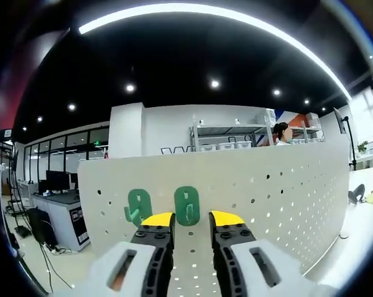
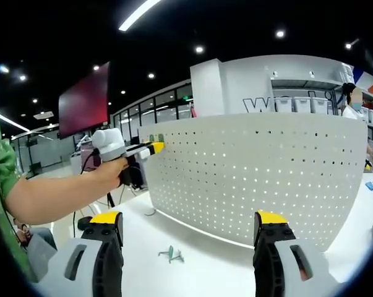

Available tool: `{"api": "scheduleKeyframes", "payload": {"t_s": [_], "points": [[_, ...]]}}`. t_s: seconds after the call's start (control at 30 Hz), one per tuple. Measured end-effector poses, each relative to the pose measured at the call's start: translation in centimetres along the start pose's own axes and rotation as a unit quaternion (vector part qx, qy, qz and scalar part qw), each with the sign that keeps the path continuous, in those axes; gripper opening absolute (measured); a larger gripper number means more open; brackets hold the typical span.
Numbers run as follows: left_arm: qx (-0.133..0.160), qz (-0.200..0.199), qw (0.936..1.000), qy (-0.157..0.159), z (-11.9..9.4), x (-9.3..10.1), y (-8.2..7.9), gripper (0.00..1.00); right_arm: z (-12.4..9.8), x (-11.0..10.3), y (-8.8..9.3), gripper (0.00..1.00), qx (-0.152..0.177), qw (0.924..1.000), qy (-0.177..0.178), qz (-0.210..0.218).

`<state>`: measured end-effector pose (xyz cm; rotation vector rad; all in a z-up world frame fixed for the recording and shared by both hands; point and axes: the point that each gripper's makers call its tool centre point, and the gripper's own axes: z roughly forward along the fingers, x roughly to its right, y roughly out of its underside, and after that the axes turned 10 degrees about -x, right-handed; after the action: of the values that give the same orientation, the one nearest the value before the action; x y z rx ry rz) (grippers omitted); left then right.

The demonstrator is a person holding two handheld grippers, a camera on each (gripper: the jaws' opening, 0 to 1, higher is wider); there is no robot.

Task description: Insert the hook assembly into the mounting plate slot until the hook locks in place.

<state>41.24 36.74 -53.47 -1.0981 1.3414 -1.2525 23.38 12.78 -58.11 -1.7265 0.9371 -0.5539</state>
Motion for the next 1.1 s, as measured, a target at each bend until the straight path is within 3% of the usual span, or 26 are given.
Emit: {"api": "scheduleKeyframes", "payload": {"t_s": [0.77,0.97,1.1], "points": [[-0.030,0.000,0.9974,0.065,-3.9,2.6,1.7,0.45,-0.1,-1.6,-0.4,0.89,0.005,0.9999,-0.012,-0.008],[-0.047,-0.009,0.9945,0.093,-5.6,3.9,2.4,0.55,-0.4,-1.7,-0.4,0.89,0.006,0.9999,-0.012,-0.010],[-0.042,0.005,0.9927,0.113,-7.3,5.0,2.3,0.54,-0.6,-1.8,-0.5,0.89,0.008,0.9998,-0.011,-0.011]]}}
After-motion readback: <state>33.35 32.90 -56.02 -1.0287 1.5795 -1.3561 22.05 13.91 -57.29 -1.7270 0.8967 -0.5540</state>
